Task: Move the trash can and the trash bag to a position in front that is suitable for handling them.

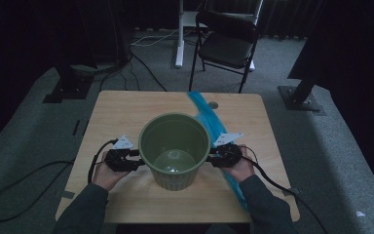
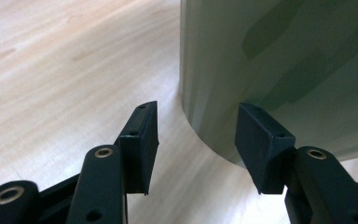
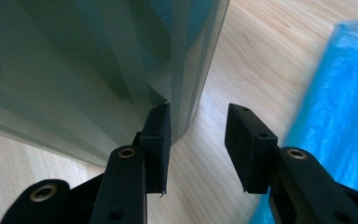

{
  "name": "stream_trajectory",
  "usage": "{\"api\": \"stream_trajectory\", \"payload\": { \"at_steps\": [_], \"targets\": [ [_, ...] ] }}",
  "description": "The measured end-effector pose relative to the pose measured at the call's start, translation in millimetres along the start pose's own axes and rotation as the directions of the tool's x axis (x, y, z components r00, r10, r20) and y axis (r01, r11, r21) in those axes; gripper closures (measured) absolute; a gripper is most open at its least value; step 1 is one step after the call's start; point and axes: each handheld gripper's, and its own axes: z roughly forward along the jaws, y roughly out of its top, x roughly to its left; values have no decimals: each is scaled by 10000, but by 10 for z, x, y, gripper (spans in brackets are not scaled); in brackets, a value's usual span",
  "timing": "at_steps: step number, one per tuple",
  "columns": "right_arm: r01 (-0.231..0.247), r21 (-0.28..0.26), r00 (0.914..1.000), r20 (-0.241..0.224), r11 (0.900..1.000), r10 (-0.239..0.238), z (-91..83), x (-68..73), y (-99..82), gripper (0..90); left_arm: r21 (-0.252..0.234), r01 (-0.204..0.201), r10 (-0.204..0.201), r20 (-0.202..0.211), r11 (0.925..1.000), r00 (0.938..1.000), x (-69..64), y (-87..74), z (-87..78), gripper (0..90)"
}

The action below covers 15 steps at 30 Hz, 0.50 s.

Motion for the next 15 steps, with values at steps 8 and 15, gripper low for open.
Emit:
{"api": "stream_trajectory", "payload": {
  "at_steps": [8,15],
  "targets": [
    [-318,-96,9989,353,9994,321,2,-120,-2,605,-40,110,-111,-283,9999,9995,62,130,138,498],
    [-656,-264,9969,426,9975,667,82,-181,48,611,-110,321,-328,-755,9994,9966,168,187,185,507]
  ]
}}
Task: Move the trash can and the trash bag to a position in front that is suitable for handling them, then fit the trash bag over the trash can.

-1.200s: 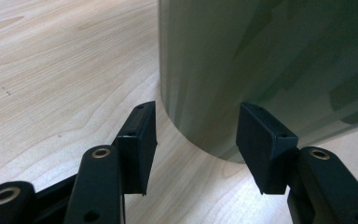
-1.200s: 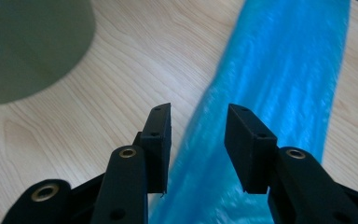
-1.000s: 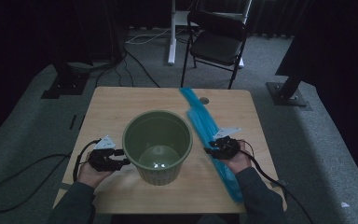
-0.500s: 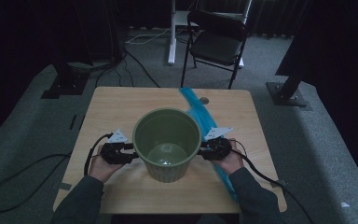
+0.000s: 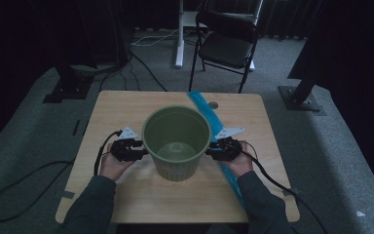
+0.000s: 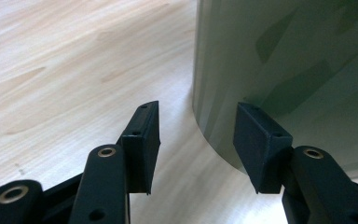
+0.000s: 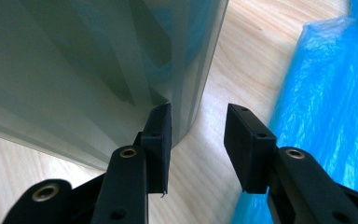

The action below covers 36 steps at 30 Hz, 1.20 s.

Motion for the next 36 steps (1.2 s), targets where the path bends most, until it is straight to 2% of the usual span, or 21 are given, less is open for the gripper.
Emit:
{"api": "stream_trajectory", "payload": {
  "at_steps": [5,8,10,15,23,25,33,36],
  "targets": [
    [-171,-14,9998,-70,9999,171,53,-29,31,604,-105,178,-179,-118,9998,9998,87,13,28,508],
    [-150,20,9999,-12,9999,150,77,-52,43,586,-70,101,-102,-105,9999,9999,108,5,38,499],
    [-60,81,9999,129,9999,59,65,-61,33,584,5,-26,26,-197,10000,9998,115,-12,35,497],
    [-68,140,9991,411,9999,62,-8,-96,-13,577,-142,264,-267,-234,9996,9994,176,-66,-20,495],
    [-90,375,9959,899,9993,56,-48,-147,-66,540,-33,245,-246,-325,9997,9992,203,-86,-21,492],
    [-252,473,9944,1037,9986,202,-78,-186,-72,503,-76,253,-256,-352,9997,9991,201,-86,-25,487],
    [-384,781,9898,1396,9962,272,-76,-257,-121,465,-176,369,-375,-338,9992,9987,219,-92,-35,478],
    [-558,782,9876,1508,9954,435,-83,-292,-150,446,-180,393,-399,-342,9991,9986,221,-93,-35,477]
  ]
}}
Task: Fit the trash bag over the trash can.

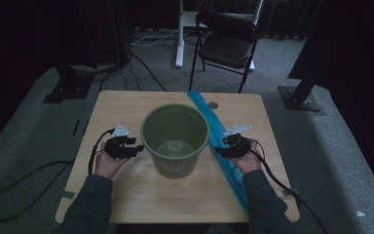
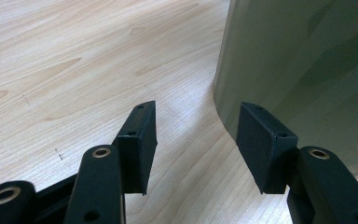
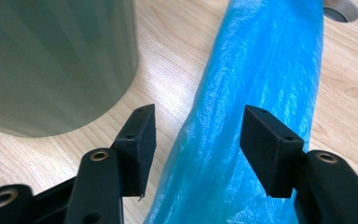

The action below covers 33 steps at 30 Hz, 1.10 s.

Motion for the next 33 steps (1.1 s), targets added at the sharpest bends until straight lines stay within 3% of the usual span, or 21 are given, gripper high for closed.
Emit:
{"api": "stream_trajectory", "payload": {
  "at_steps": [10,15,33],
  "targets": [
    [-516,124,9983,277,9986,512,41,-75,-85,305,30,-32,32,-95,10000,9999,4,-1,7,474],
    [-552,391,9978,401,9977,536,76,-76,-124,283,98,-125,126,-108,9999,9999,1,6,29,474],
    [-819,1716,9961,455,9818,752,355,-76,-245,305,96,-191,191,-50,9998,9998,-12,21,60,474]
  ]
}}
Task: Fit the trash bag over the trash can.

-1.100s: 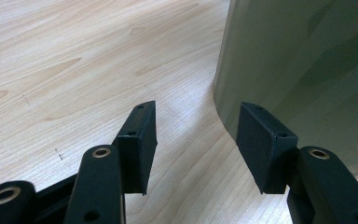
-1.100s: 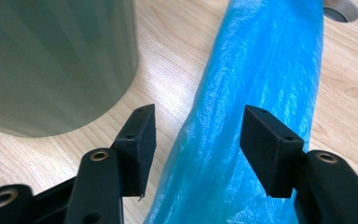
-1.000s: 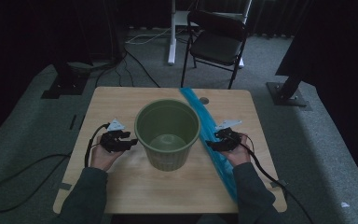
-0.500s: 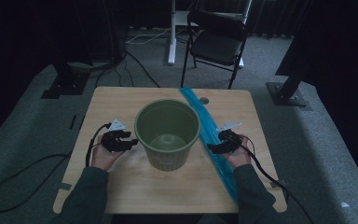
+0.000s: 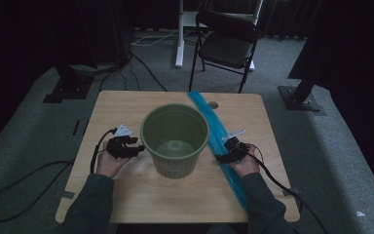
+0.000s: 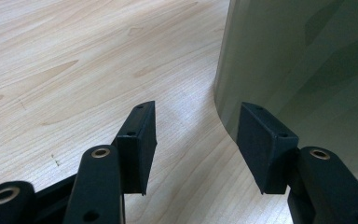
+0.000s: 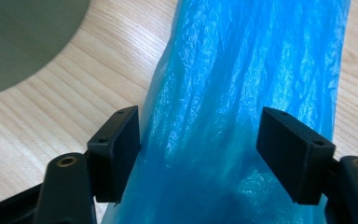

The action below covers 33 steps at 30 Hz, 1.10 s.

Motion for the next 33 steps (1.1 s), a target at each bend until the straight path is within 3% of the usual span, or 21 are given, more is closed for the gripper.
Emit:
{"api": "stream_trajectory", "payload": {
  "at_steps": [5,6,8,17,27,33],
  "targets": [
    [-129,42,9999,49,9999,129,22,-11,1,355,-39,22,-22,2,10000,10000,0,3,5,474],
    [-202,120,9998,2,9997,202,28,-21,-2,432,-45,35,-35,0,10000,10000,2,5,10,474],
    [-265,115,9996,19,9996,265,29,-33,-5,474,-48,40,-40,-6,10000,10000,2,5,14,474],
    [-378,82,9993,-70,9993,379,22,-58,-15,589,-120,142,-143,-42,9998,9999,24,10,21,474],
    [-480,81,9988,-69,9988,481,13,-88,-16,853,-314,402,-405,-101,9987,9991,58,18,23,476],
    [-563,-108,9984,-48,9984,563,-31,-118,-4,882,-437,474,-481,-152,9979,9987,80,40,29,477]
  ]
}}
